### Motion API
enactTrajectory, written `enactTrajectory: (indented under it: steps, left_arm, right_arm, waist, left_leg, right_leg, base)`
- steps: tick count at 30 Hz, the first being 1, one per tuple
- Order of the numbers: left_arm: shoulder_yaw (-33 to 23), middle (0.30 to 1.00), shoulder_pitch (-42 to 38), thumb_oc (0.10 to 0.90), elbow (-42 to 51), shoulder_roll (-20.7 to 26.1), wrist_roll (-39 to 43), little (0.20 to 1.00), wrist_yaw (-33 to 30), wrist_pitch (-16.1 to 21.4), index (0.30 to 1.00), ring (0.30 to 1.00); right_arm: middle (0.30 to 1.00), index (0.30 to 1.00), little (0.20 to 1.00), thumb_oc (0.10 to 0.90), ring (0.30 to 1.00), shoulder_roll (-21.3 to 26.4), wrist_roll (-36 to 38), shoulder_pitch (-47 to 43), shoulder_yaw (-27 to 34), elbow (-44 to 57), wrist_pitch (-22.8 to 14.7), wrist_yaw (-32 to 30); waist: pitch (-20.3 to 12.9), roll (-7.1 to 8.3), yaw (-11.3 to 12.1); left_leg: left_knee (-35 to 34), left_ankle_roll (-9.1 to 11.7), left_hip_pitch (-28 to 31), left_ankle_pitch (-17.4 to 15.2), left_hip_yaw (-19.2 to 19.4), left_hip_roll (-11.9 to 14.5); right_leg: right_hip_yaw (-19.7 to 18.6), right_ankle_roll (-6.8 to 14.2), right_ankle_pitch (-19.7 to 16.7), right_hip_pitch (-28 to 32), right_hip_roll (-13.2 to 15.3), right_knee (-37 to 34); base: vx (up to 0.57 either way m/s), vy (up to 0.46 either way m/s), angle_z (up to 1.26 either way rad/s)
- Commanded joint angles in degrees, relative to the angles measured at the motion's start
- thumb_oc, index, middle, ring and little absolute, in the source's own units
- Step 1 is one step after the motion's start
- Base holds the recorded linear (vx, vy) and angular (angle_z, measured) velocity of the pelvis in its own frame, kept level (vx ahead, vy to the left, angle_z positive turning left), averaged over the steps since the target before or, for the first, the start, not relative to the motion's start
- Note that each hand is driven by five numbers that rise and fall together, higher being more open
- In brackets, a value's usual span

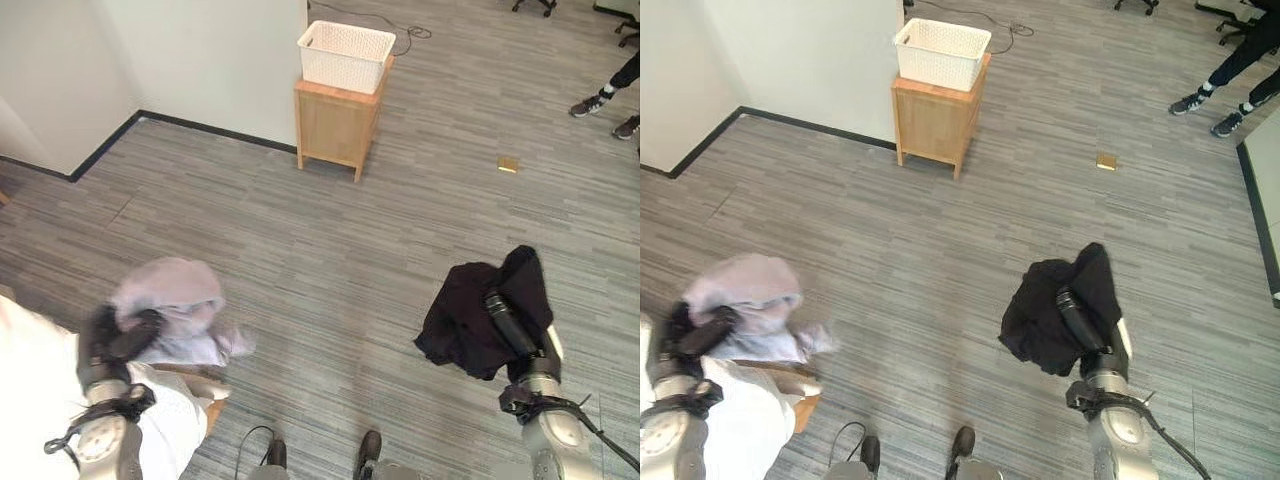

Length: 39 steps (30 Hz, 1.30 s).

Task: Pick up bed clothes into laundry basket.

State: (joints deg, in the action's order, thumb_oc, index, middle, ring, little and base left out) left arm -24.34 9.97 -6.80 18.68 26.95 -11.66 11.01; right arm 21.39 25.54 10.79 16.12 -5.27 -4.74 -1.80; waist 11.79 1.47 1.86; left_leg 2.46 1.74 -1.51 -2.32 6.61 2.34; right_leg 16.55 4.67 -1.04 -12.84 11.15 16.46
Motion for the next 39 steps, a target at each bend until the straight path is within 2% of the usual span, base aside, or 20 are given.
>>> enactTrajectory:
  steps: [1, 6, 7, 10, 13, 16, 19, 20, 22, 24, 26, 27, 28, 30, 31, 33, 34, 35, 37, 39]
  left_arm:
    - [-1.3, 0.300, -4.7, 0.400, 10.2, 8.3, 0.7, 0.300, 0.1, 8.2, 0.300, 0.300]
    - [3.8, 0.300, -5.4, 0.400, 12.6, 7.3, 0.9, 0.300, 4.1, 6.9, 0.300, 0.300]
    - [5.9, 0.300, -7.8, 0.400, 11.2, 7.4, 1.7, 0.300, 6.4, 7.5, 0.300, 0.300]
    - [7.1, 0.300, -10.2, 0.400, 9.2, 6.6, 3.3, 0.300, 6.3, 8.1, 0.300, 0.300]
    - [7.8, 0.300, -10.2, 0.400, 9.2, 6.2, 3.0, 0.300, 6.7, 7.9, 0.300, 0.300]
    - [7.3, 0.300, -8.2, 0.400, 10.1, 4.0, 6.4, 0.300, 7.7, 8.1, 0.300, 0.300]
    - [8.2, 0.300, -8.6, 0.400, 9.8, 3.6, 7.9, 0.300, 8.2, 7.8, 0.300, 0.300]
    - [9.1, 0.300, -9.6, 0.400, 9.1, 2.4, 10.8, 0.300, 8.2, 8.4, 0.300, 0.300]
    - [9.2, 0.300, -10.9, 0.400, 7.0, 0.0, 15.2, 0.300, 7.6, 9.3, 0.300, 0.300]
    - [9.1, 0.300, -11.4, 0.400, 6.8, -2.1, 18.6, 0.300, 6.3, 11.2, 0.300, 0.300]
    - [8.8, 0.300, -10.3, 0.400, 6.1, -1.2, 15.8, 0.300, 5.6, 11.0, 0.300, 0.300]
    - [7.2, 0.300, -8.8, 0.400, 6.9, -0.1, 13.2, 0.300, 5.2, 11.0, 0.300, 0.300]
    - [6.3, 0.300, -8.2, 0.400, 7.0, 0.2, 12.0, 0.300, 5.0, 11.1, 0.300, 0.300]
    - [5.3, 0.300, -7.5, 0.400, 6.2, 0.8, 11.1, 0.300, 4.8, 11.0, 0.300, 0.300]
    - [4.0, 0.300, -6.4, 0.400, 6.9, 1.0, 11.1, 0.300, 4.9, 10.8, 0.300, 0.300]
    - [3.8, 0.300, -5.7, 0.400, 6.3, 0.7, 9.3, 0.300, 4.6, 9.8, 0.300, 0.300]
    - [3.8, 0.300, -5.7, 0.400, 6.3, 0.8, 9.3, 0.300, 4.5, 9.8, 0.300, 0.300]
    - [6.1, 0.300, -7.6, 0.400, 6.9, 1.8, 10.4, 0.300, 4.6, 10.0, 0.300, 0.300]
    - [7.9, 0.300, -9.0, 0.400, 7.6, 1.8, 11.1, 0.300, 5.5, 10.0, 0.300, 0.300]
    - [9.5, 0.300, -11.1, 0.400, 7.2, 2.3, 11.5, 0.300, 6.3, 9.8, 0.300, 0.300]
  right_arm:
    - [0.300, 0.300, 0.300, 0.400, 0.300, 3.2, 0.1, -2.8, 2.2, 7.7, -7.8, -0.7]
    - [0.300, 0.300, 0.300, 0.400, 0.300, 2.4, 2.1, -2.4, 2.2, 5.1, -7.3, -0.3]
    - [0.300, 0.300, 0.300, 0.400, 0.300, 2.4, 3.0, -2.4, 2.3, 3.9, -7.7, -0.3]
    - [0.300, 0.300, 0.300, 0.400, 0.300, 3.1, 2.8, -3.2, 1.4, 4.1, -7.8, 0.1]
    - [0.300, 0.300, 0.300, 0.400, 0.300, 4.4, 1.8, -3.3, 0.9, 4.1, -7.4, 0.3]
    - [0.300, 0.300, 0.300, 0.400, 0.300, 6.6, 3.7, -5.6, -1.3, 4.0, -8.0, 1.2]
    - [0.300, 0.300, 0.300, 0.400, 0.300, 7.5, 6.1, -5.6, -2.2, 3.1, -8.5, 1.2]
    - [0.300, 0.300, 0.300, 0.400, 0.300, 9.1, 6.0, -7.0, -3.1, 2.2, -8.5, -0.1]
    - [0.300, 0.300, 0.300, 0.400, 0.300, 8.9, 6.9, -7.6, -3.3, 4.0, -8.5, 0.0]
    - [0.300, 0.300, 0.300, 0.400, 0.300, 7.0, 9.1, -9.5, -3.8, 5.4, -10.3, -0.8]
    - [0.300, 0.300, 0.300, 0.400, 0.300, 6.2, 8.6, -10.6, -5.3, 4.4, -10.3, -0.7]
    - [0.300, 0.300, 0.300, 0.400, 0.300, 5.9, 7.8, -12.4, -7.6, 3.5, -10.3, 0.2]
    - [0.300, 0.300, 0.300, 0.400, 0.300, 5.8, 7.6, -12.9, -8.2, 3.1, -10.0, 0.6]
    - [0.300, 0.300, 0.300, 0.400, 0.300, 5.5, 7.4, -13.4, -8.9, 2.9, -9.5, 1.2]
    - [0.300, 0.300, 0.300, 0.400, 0.300, 4.6, 6.8, -13.0, -9.8, 4.9, -8.2, 2.3]
    - [0.300, 0.300, 0.300, 0.400, 0.300, 3.2, 5.8, -11.8, -9.5, 4.6, -7.9, 2.7]
    - [0.300, 0.300, 0.300, 0.400, 0.300, 3.1, 5.8, -11.8, -9.5, 4.6, -7.9, 2.7]
    - [0.300, 0.300, 0.300, 0.400, 0.300, 3.2, 4.3, -11.7, -9.9, 5.3, -7.6, 2.2]
    - [0.300, 0.300, 0.300, 0.400, 0.300, 3.2, 3.4, -11.5, -10.0, 4.4, -7.0, 2.1]
    - [0.300, 0.300, 0.300, 0.400, 0.300, 3.6, 3.6, -10.8, -9.6, 4.5, -6.9, 2.6]
  waist:
    - [0.1, -0.11, -1.8]
    - [1.9, -0.35, -4.0]
    - [1.1, 1.03, -6.5]
    - [0.3, 1.43, -7.3]
    - [-0.4, 1.23, -7.4]
    - [-1.8, 1.53, -6.4]
    - [0.3, 2.99, -4.4]
    - [2.4, 4.54, -1.5]
    - [2.8, 4.95, 0.1]
    - [1.5, 3.80, 2.8]
    - [0.7, 3.16, 4.6]
    - [-0.7, 1.75, 7.3]
    - [-1.5, 1.79, 7.8]
    - [-2.4, 2.05, 8.0]
    - [-3.7, 2.65, 8.2]
    - [-5.1, 4.56, 9.3]
    - [-5.2, 4.59, 9.5]
    - [-2.8, 2.98, 6.8]
    - [-2.0, 1.73, 4.7]
    - [-2.4, 1.34, 3.1]
  left_leg:
    - [2.0, -4.8, 1.2, -3.9, 3.8, 0.0]
    - [0.0, -2.9, 6.9, -6.9, 4.6, 0.9]
    - [-0.7, 0.3, 10.9, -9.4, 3.5, 1.8]
    - [-0.7, 2.5, 14.9, -11.0, 3.4, 4.2]
    - [1.9, 4.0, 16.3, -9.8, 2.0, 6.3]
    - [26.1, 4.7, 9.1, 7.9, -1.6, 12.4]
    - [41.2, 2.9, 0.2, 9.3, -2.9, 14.0]
    - [48.1, 2.6, -7.7, 5.8, -3.7, 11.4]
    - [45.6, 3.0, -14.0, 4.3, -0.9, 11.9]
    - [30.8, 3.5, -18.4, 5.2, 3.5, 10.4]
    - [20.2, 2.9, -19.1, 6.5, 3.1, 7.8]
    - [4.1, 3.3, -18.5, 11.2, 0.6, 5.2]
    - [1.5, 3.5, -18.3, 11.8, 1.0, 4.7]
    - [1.8, 3.3, -18.5, 12.3, 3.2, 4.5]
    - [3.8, 1.1, -15.8, 11.0, 4.0, 3.5]
    - [7.0, -2.6, -14.0, 7.0, 3.8, -1.0]
    - [7.0, -2.9, -14.2, 7.1, 4.1, -1.0]
    - [7.2, -5.0, -9.3, 4.4, 2.2, -1.6]
    - [6.5, -5.9, -6.3, 2.8, 0.4, -1.8]
    - [4.4, -5.1, -3.0, 1.9, -1.8, -1.9]
  right_leg:
    - [-5.7, 6.4, -2.5, -0.9, 5.9, 19.5]
    - [-5.0, 6.0, -1.6, -7.4, 7.4, 11.5]
    - [-6.4, 7.2, -2.6, -8.8, 6.4, -8.7]
    - [-4.8, 8.5, -6.0, -8.8, 6.6, -15.9]
    - [-4.0, 8.3, -5.9, -8.0, 6.2, -12.3]
    - [-2.4, 1.0, -0.6, -3.5, 0.7, -6.5]
    - [-2.4, -3.3, 3.5, 2.3, -2.6, -6.9]
    - [-2.7, -4.3, 5.4, 7.2, -3.8, -8.6]
    - [-1.9, -4.0, 7.1, 11.5, -4.5, -10.0]
    - [-1.7, -3.0, 9.3, 16.1, -6.1, -11.9]
    - [-2.3, -2.4, 10.9, 18.8, -6.7, -12.6]
    - [-2.9, -1.5, 12.9, 22.5, -7.8, -13.3]
    - [-2.8, -1.0, 13.7, 24.5, -7.5, -13.2]
    - [-2.7, -0.6, 14.1, 26.1, -6.9, -12.6]
    - [-2.6, 0.4, 15.3, 26.1, -5.1, -6.8]
    - [-2.8, 5.1, 3.1, 23.5, -0.4, 10.3]
    - [-3.1, 5.3, 3.0, 23.1, -0.3, 10.6]
    - [-6.9, 5.4, -3.6, 13.7, 0.7, 27.3]
    - [-9.2, 4.0, -1.8, 8.4, -0.3, 30.1]
    - [-9.3, 3.0, 0.7, 5.7, 1.5, 23.3]
  base:
    - [0.24, 0.176, 0.14]
    - [0.39, -0.080, -0.16]
    - [0.70, -0.287, -0.02]
    - [0.60, -0.269, 0.24]
    - [0.52, -0.263, 0.25]
    - [0.67, -0.562, 0.45]
    - [0.45, -0.542, 0.09]
    - [0.53, -0.454, -0.19]
    - [0.75, -0.401, 0.21]
    - [0.82, -0.135, 0.25]
    - [0.73, 0.055, -0.56]
    - [0.93, 0.098, -0.97]
    - [0.97, 0.083, -0.90]
    - [0.55, 0.057, -0.36]
    - [0.57, 0.165, 0.35]
    - [0.54, 0.218, 0.23]
    - [0.47, 0.271, -0.34]
    - [0.46, 0.213, 0.20]
    - [0.53, 0.111, 0.76]
    - [0.41, -0.061, 0.80]
